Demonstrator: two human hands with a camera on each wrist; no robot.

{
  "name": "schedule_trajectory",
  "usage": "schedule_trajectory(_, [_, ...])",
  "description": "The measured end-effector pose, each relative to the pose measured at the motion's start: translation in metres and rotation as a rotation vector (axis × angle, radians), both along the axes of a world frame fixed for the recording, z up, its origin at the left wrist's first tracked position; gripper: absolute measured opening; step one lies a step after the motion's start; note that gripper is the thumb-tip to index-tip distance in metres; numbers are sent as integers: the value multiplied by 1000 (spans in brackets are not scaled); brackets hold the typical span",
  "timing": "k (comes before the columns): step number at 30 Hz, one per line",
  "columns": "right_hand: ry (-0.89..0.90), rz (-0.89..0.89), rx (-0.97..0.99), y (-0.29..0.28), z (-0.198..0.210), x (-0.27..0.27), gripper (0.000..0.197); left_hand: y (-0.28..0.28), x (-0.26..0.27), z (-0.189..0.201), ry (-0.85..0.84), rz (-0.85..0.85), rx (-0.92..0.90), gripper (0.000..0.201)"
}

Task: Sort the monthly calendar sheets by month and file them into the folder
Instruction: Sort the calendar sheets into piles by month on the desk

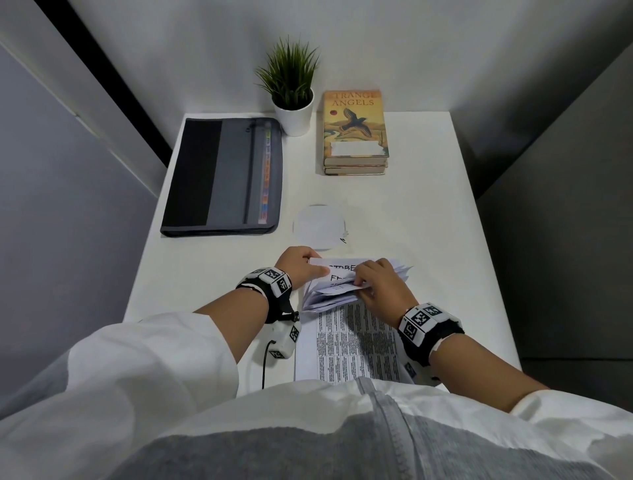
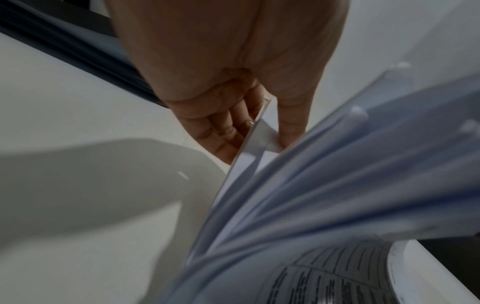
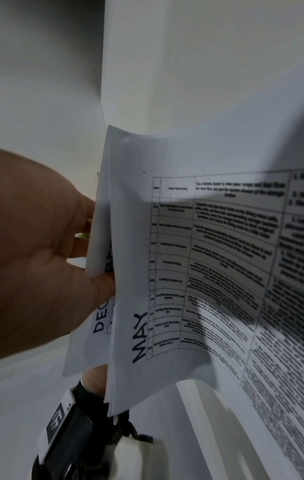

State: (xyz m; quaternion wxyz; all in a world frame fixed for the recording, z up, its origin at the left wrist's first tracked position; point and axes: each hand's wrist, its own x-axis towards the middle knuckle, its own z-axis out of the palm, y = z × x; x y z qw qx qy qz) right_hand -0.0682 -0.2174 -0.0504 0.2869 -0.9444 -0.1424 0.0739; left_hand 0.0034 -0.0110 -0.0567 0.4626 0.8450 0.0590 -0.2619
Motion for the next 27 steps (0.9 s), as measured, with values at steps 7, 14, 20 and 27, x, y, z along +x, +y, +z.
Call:
schedule_trajectory(7, [15, -12, -1, 1, 4, 0, 14, 7, 3, 2, -8, 19, 27, 26])
schedule_trajectory(14, [38, -25, 39, -1, 0, -1, 16, 3, 0, 0, -28, 3, 3, 16])
schedule_trajectory(20, [7, -9, -4, 0, 1, -1, 14, 2, -2, -1, 21, 72, -85, 16])
schedule_trajectory(27, [20, -33, 29, 1, 2, -2, 15, 8, -1, 2, -12, 57, 3, 19])
